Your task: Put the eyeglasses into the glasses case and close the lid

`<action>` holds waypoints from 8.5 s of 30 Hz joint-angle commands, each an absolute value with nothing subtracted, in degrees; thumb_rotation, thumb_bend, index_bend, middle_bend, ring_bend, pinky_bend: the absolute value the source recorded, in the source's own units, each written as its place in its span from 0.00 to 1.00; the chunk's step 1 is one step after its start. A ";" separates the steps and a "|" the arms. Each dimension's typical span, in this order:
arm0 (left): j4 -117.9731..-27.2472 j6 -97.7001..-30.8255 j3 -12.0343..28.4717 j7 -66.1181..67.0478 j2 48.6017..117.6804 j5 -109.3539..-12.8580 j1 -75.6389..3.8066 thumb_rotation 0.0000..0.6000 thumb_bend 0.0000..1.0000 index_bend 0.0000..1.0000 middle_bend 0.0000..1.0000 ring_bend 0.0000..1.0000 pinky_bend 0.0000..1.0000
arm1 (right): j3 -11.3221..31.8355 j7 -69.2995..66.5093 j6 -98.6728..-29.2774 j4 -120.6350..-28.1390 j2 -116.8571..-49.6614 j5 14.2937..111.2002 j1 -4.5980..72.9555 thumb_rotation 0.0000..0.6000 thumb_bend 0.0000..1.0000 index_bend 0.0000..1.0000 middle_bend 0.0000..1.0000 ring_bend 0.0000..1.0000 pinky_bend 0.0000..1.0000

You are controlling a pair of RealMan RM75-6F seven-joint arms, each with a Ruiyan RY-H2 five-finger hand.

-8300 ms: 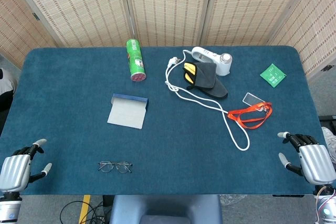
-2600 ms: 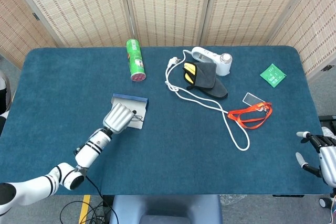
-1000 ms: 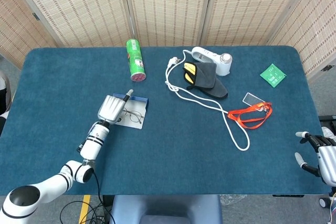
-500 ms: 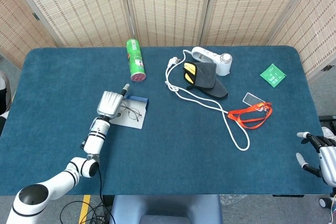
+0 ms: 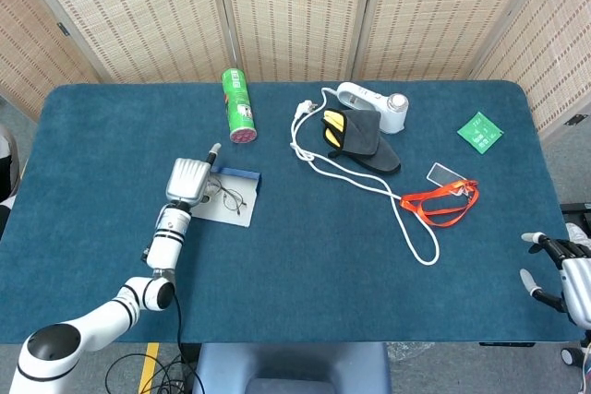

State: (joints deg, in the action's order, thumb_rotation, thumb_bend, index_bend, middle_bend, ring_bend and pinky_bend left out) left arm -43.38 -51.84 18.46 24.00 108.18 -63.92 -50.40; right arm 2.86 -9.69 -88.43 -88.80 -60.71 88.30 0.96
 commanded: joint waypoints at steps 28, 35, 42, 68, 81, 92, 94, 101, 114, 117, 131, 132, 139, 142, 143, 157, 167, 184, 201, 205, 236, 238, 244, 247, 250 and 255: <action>-36.52 -50.63 17.61 29.72 113.61 -63.11 -56.06 1.00 0.25 0.10 0.88 0.87 0.97 | 2.83 -10.17 -88.42 -88.07 -60.68 87.46 0.43 1.00 0.32 0.29 0.44 0.39 0.37; -34.66 -51.12 18.22 26.44 114.16 -62.77 -55.01 1.00 0.24 0.10 0.88 0.87 0.97 | 2.94 -10.13 -88.17 -88.03 -60.84 87.74 0.76 1.00 0.32 0.29 0.44 0.39 0.37; -35.00 -50.90 17.53 28.13 113.67 -63.21 -54.89 1.00 0.24 0.10 0.88 0.87 0.97 | 2.94 -10.13 -88.01 -87.94 -60.87 87.76 0.86 1.00 0.32 0.29 0.44 0.39 0.37; -22.51 -47.80 22.09 26.95 119.34 -60.05 -59.43 1.00 0.24 0.10 0.88 0.87 0.97 | 2.88 -9.75 -88.36 -88.40 -60.45 87.16 0.14 1.00 0.32 0.29 0.44 0.39 0.37; -44.09 -57.89 15.16 20.07 108.08 -67.84 -48.89 1.00 0.24 0.12 0.88 0.87 0.97 | 2.89 -10.71 -88.29 -87.79 -60.89 88.50 0.84 1.00 0.32 0.29 0.44 0.39 0.37; -57.37 -61.32 10.65 20.23 101.90 -71.15 -43.42 1.00 0.24 0.15 0.88 0.87 0.97 | 2.80 -10.47 -88.16 -88.00 -61.12 89.27 1.36 1.00 0.32 0.29 0.44 0.39 0.37; -58.28 -61.43 10.24 20.35 101.98 -71.41 -43.07 1.00 0.24 0.15 0.88 0.87 0.97 | 2.81 -10.39 -88.24 -88.13 -61.08 89.40 1.42 1.00 0.32 0.29 0.44 0.39 0.37; -57.27 -60.81 10.20 21.48 103.83 -71.40 -43.32 1.00 0.24 0.15 0.88 0.86 0.97 | 2.75 -10.27 -88.60 -88.27 -60.96 89.42 1.27 1.00 0.32 0.29 0.44 0.39 0.37; -53.89 -58.89 10.58 22.91 106.34 -70.79 -43.95 1.00 0.24 0.14 0.88 0.87 0.97 | 2.68 -10.44 -88.78 -88.10 -60.89 89.13 1.04 1.00 0.32 0.29 0.44 0.39 0.37; -53.89 -58.52 10.68 23.39 106.43 -70.67 -44.08 1.00 0.24 0.14 0.88 0.87 0.97 | 2.66 -10.54 -88.85 -88.03 -60.88 89.03 0.94 1.00 0.32 0.29 0.44 0.39 0.37; -52.51 -56.87 11.65 25.19 107.50 -69.39 -44.90 1.00 0.24 0.14 0.88 0.86 0.97 | 2.59 -10.76 -89.22 -87.75 -60.90 88.95 0.61 1.00 0.32 0.29 0.44 0.40 0.37; -52.27 -56.72 11.71 25.34 107.61 -69.31 -45.00 1.00 0.24 0.14 0.88 0.86 0.97 | 2.59 -10.78 -89.25 -87.71 -60.92 88.93 0.59 1.00 0.32 0.29 0.44 0.40 0.37; -50.07 -56.08 12.56 25.02 108.74 -68.74 -45.75 1.00 0.24 0.14 0.88 0.86 0.97 | 2.57 -10.86 -89.45 -87.57 -60.95 88.83 0.39 1.00 0.32 0.29 0.44 0.40 0.37; -48.63 -56.78 12.85 23.73 109.38 -69.26 -45.98 1.00 0.24 0.19 0.88 0.86 0.97 | 2.58 -10.85 -89.46 -87.56 -60.89 88.76 0.33 1.00 0.32 0.29 0.44 0.40 0.37; -47.99 -56.90 12.94 23.32 109.63 -69.42 -46.09 1.00 0.24 0.22 0.88 0.86 0.97 | 2.59 -10.86 -89.51 -87.56 -60.87 88.76 0.31 1.00 0.32 0.29 0.44 0.41 0.37; -41.56 -57.25 14.96 17.17 111.83 -69.81 -47.40 1.00 0.24 0.46 0.88 0.86 0.97 | 2.71 -10.53 -89.43 -87.80 -60.71 88.61 0.30 1.00 0.32 0.29 0.44 0.41 0.37; -36.44 -56.74 17.91 13.66 113.36 -68.71 -49.83 1.00 0.30 0.50 0.89 0.87 0.97 | 2.83 -10.24 -89.36 -88.01 -60.58 88.38 0.29 1.00 0.32 0.29 0.44 0.41 0.37; -24.00 -53.10 16.87 12.73 118.75 -69.35 -52.58 1.00 0.41 0.60 0.89 0.87 0.97 | 2.93 -10.66 -89.59 -87.70 -60.43 87.76 -0.23 1.00 0.32 0.29 0.44 0.42 0.37; -59.24 -63.12 9.28 18.54 100.00 -74.57 -40.77 1.00 0.43 0.69 0.90 0.87 0.97 | 2.98 -10.27 -89.66 -88.31 -60.50 89.23 0.44 1.00 0.32 0.29 0.44 0.42 0.37; -72.99 -62.87 8.17 24.35 92.23 -72.73 -38.44 1.00 0.43 0.69 0.90 0.87 0.97 | 2.93 -9.85 -90.04 -88.90 -60.32 89.66 0.41 1.00 0.32 0.29 0.44 0.42 0.37; -77.39 -55.70 9.26 35.47 86.91 -59.59 -42.10 1.00 0.42 0.60 0.88 0.83 0.95 | 2.50 -10.12 -90.29 -88.74 -60.81 90.31 0.48 1.00 0.32 0.29 0.44 0.42 0.37; -76.53 -55.39 9.35 36.16 87.27 -59.08 -42.61 1.00 0.42 0.60 0.88 0.83 0.95 | 2.46 -10.16 -90.27 -88.66 -60.84 90.33 0.48 1.00 0.32 0.29 0.44 0.42 0.37; -73.64 -54.52 10.06 37.54 88.64 -57.71 -44.39 1.00 0.42 0.59 0.88 0.83 0.95 | 2.38 -10.22 -90.28 -88.51 -60.87 90.23 0.39 1.00 0.32 0.29 0.44 0.42 0.37; -71.80 -54.10 10.58 38.74 89.49 -56.83 -45.62 1.00 0.42 0.59 0.88 0.83 0.95 | 2.37 -10.31 -90.41 -88.46 -60.84 90.11 0.24 1.00 0.32 0.29 0.44 0.42 0.37; -70.42 -53.64 11.04 39.90 90.10 -55.88 -46.73 1.00 0.42 0.58 0.87 0.83 0.95 | 2.35 -10.37 -90.49 -88.38 -60.76 89.97 0.11 1.00 0.32 0.29 0.44 0.42 0.37; -67.95 -52.77 11.54 42.61 91.23 -54.13 -48.77 1.00 0.42 0.58 0.87 0.83 0.95 | 2.32 -10.55 -90.56 -88.22 -60.78 89.85 -0.03 1.00 0.31 0.29 0.44 0.42 0.37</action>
